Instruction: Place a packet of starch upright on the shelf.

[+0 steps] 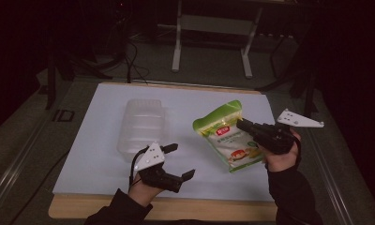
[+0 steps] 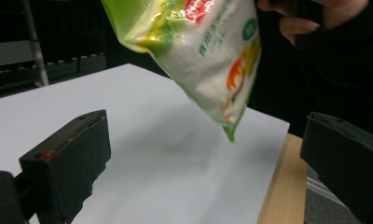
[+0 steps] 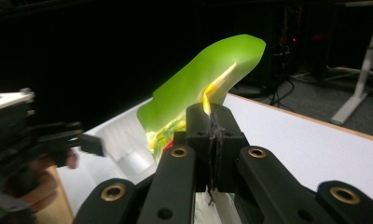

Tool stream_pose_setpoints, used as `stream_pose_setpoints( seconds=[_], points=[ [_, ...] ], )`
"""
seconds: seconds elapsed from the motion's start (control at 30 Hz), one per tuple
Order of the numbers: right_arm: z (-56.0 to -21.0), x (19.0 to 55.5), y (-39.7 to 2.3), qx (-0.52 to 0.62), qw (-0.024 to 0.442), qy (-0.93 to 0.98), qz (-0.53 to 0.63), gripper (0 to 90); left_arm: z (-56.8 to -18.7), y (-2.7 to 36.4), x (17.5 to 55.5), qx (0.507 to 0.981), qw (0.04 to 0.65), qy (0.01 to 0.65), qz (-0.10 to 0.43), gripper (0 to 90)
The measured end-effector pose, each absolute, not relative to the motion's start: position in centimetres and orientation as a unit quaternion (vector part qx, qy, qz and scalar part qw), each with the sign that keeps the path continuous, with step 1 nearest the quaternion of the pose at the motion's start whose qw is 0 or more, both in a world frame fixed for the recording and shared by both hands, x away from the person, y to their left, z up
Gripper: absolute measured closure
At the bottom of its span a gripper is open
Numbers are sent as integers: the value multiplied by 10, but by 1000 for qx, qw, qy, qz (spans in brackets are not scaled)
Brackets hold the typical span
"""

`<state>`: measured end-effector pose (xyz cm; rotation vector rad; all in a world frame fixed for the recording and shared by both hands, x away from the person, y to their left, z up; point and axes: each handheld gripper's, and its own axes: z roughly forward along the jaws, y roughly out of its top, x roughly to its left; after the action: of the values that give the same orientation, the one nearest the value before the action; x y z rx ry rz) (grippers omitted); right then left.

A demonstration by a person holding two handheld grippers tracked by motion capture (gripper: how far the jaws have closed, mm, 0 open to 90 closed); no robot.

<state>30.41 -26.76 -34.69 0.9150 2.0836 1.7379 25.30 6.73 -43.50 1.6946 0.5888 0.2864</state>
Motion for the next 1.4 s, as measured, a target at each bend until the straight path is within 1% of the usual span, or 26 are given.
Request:
stream_pose_setpoints(
  seconds=[0.2, 0.3, 0.4, 0.47, 0.53, 0.57, 0.63, 0.67, 0.73, 0.9, 0.93, 1.03, 1.13, 1.4],
  points=[
    [-341, 296, -260, 300, 133, 724, 607, 878, -425, 50, 272, 738, 613, 256, 114, 24],
    [-340, 294, -257, 294, 130, 726, 608, 878, -425, 42, 281, 737, 612, 268, 105, 64],
    [-339, 294, -253, 288, 129, 728, 609, 878, -428, 35, 290, 731, 614, 280, 101, 149],
    [-339, 293, -251, 285, 128, 731, 607, 878, -429, 31, 295, 726, 619, 285, 92, 154],
    [-339, 293, -250, 282, 127, 732, 608, 878, -430, 29, 298, 722, 626, 283, 80, 221],
    [-339, 293, -249, 281, 125, 733, 606, 878, -430, 28, 299, 721, 629, 281, 77, 236],
    [-339, 293, -248, 279, 125, 735, 605, 878, -429, 27, 301, 722, 633, 271, 71, 378],
    [-340, 293, -247, 279, 125, 735, 605, 878, -428, 26, 302, 723, 632, 270, 70, 404],
    [-340, 294, -248, 280, 124, 734, 606, 878, -428, 26, 304, 723, 632, 272, 61, 425],
    [-340, 295, -252, 284, 121, 731, 608, 878, -425, 28, 305, 727, 631, 267, 51, 642],
    [-340, 295, -252, 285, 121, 730, 609, 878, -424, 28, 305, 728, 630, 263, 53, 704],
    [-341, 295, -254, 286, 124, 730, 609, 878, -421, 28, 304, 732, 629, 256, 51, 807],
    [-341, 294, -255, 285, 128, 731, 607, 878, -416, 29, 303, 740, 620, 253, 58, 827],
    [-339, 294, -261, 286, 132, 724, 614, 875, -398, 29, 305, 755, 606, 240, 75, 830]
  ],
)
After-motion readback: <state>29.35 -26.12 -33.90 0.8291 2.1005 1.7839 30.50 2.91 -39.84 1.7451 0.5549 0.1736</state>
